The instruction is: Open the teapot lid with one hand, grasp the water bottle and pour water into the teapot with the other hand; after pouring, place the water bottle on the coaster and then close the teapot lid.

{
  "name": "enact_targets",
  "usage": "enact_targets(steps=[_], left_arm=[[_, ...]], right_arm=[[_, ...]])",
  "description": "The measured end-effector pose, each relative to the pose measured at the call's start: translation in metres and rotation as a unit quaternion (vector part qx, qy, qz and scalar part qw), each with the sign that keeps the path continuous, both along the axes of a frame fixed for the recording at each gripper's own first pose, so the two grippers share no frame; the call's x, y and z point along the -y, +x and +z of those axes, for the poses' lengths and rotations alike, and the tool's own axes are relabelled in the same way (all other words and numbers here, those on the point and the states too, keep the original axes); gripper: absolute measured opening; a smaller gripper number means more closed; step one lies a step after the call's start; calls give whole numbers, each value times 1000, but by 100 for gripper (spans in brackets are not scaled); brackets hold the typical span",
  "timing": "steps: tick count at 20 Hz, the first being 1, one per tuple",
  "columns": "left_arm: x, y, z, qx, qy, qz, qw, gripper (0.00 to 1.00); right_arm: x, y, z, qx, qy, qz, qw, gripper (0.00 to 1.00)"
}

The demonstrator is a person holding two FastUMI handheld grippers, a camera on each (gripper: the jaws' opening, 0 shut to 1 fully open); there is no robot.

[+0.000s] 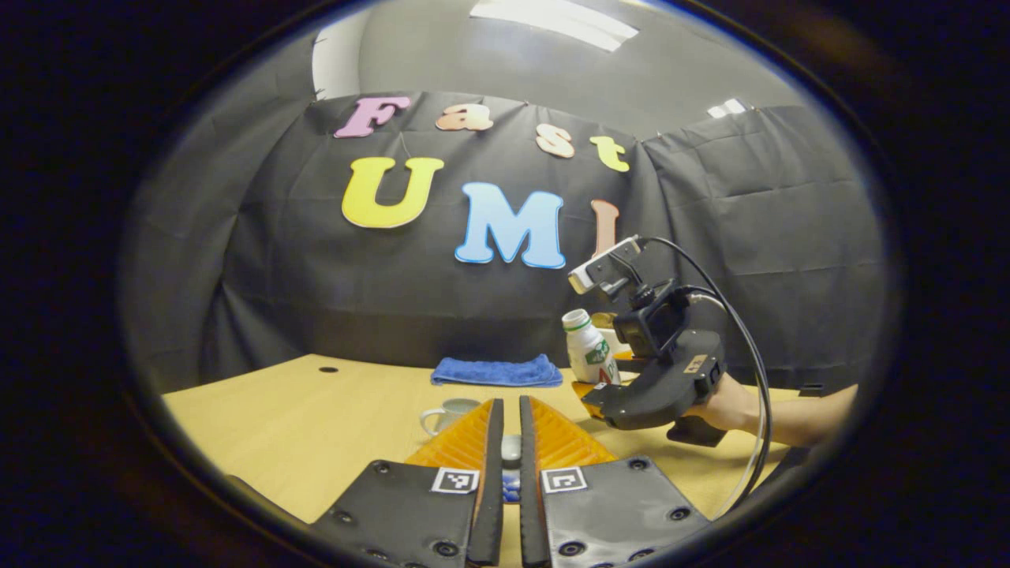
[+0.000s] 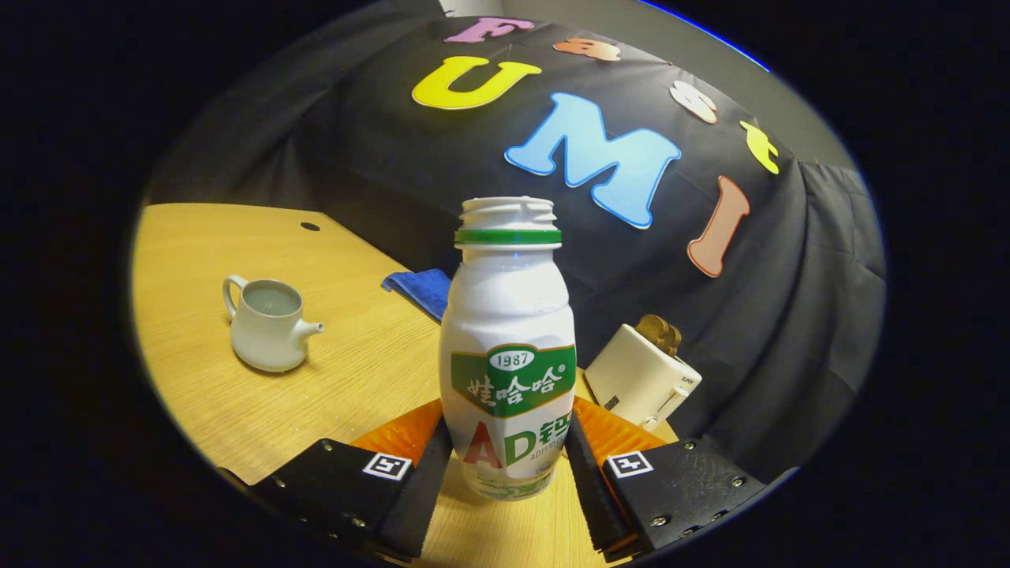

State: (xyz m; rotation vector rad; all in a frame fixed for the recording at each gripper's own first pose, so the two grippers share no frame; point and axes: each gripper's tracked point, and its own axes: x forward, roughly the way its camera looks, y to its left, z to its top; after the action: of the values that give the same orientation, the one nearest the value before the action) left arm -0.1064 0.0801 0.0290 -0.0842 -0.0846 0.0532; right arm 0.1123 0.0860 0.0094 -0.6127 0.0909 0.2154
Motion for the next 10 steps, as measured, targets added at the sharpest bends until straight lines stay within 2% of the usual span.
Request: enact_targets(steps=[1, 2, 9, 10], left_arm=[[-1, -1, 0, -2, -1, -2, 1000, 15], [-1, -1, -2, -3, -1, -2, 1000, 19], [-6, -9, 10, 11, 8, 2, 1000, 19], [-6, -10, 11, 13, 10, 1, 1000, 11]], right_arm=[[-5, 1, 1, 8, -18, 1, 1000, 75], [-9, 2, 2, 15, -37, 1, 999, 75], [-30, 18, -8, 29, -136, 4, 990, 75], [-31, 18, -9, 30, -149, 6, 988, 75]])
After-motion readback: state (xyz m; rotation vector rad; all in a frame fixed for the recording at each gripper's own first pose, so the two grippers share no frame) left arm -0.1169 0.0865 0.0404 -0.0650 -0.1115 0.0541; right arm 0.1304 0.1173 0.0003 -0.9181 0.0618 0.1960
